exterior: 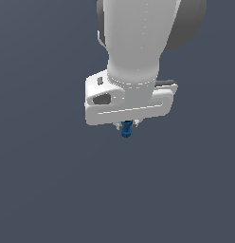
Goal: Pick up the object and move it to a goal position.
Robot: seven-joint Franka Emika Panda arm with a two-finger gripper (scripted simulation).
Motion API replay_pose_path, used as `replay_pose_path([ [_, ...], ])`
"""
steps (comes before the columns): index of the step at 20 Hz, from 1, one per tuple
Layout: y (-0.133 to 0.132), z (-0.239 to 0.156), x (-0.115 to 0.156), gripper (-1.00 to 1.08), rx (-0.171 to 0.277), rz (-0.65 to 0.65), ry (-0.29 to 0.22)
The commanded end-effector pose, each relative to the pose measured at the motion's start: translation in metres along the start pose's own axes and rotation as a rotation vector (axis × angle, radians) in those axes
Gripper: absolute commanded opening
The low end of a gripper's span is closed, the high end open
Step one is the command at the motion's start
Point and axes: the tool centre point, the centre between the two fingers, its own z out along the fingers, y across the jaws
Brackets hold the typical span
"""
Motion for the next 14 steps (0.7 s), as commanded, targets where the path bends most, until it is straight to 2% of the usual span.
replay_pose_path([
  [1,-0.002,-0.015,0.002,-1.00,0.000,0.000,-0.002],
  [14,-0.006,-0.042,0.007,-1.00,0.000,0.000,-0.002],
])
